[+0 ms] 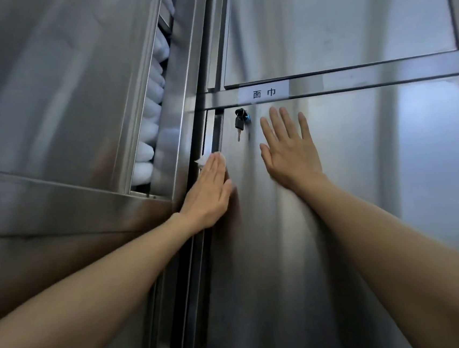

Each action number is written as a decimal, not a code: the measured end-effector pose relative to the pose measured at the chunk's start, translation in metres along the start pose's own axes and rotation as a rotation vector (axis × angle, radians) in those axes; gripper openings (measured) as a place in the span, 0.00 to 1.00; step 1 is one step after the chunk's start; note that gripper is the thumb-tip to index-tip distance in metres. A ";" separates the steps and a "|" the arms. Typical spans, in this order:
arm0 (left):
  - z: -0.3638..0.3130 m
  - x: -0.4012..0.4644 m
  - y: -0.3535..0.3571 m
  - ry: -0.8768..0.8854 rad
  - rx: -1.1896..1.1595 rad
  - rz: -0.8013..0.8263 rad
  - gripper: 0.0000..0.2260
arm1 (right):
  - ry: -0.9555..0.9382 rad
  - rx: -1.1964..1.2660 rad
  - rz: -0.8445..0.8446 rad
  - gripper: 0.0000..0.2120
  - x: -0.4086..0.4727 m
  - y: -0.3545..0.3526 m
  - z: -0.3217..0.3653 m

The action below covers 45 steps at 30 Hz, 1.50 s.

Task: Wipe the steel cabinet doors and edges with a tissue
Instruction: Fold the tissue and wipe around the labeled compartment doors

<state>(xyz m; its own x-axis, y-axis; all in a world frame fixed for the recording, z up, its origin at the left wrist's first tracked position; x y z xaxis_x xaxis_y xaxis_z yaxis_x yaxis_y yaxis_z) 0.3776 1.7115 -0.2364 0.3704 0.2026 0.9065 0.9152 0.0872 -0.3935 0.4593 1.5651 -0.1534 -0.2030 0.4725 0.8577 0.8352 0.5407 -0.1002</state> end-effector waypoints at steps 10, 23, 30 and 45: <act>0.014 -0.067 0.031 0.075 -0.026 0.012 0.30 | 0.001 -0.021 0.052 0.33 0.000 0.000 0.001; 0.014 -0.063 0.024 0.047 0.016 0.102 0.28 | 0.123 0.178 0.011 0.30 -0.105 -0.020 0.066; 0.018 -0.061 0.028 0.049 0.007 0.096 0.29 | 0.038 0.095 0.015 0.29 -0.173 0.002 0.118; 0.009 -0.040 0.018 0.025 0.079 0.075 0.28 | 0.007 0.029 -0.032 0.29 -0.181 0.018 0.117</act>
<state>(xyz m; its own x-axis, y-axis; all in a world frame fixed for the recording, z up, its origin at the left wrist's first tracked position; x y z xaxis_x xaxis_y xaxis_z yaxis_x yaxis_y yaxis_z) 0.3778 1.7139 -0.2807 0.4419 0.1875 0.8772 0.8699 0.1492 -0.4701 0.4516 1.5707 -0.3697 -0.2255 0.4498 0.8642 0.8131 0.5755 -0.0874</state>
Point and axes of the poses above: each hand's wrist, its own x-axis towards the middle knuckle, its own y-axis out of the palm, z = x × y, the point moved 6 cm from there along x, towards the middle knuckle, and after that the axes turned 9 degrees about -y, right-handed, at the moved point
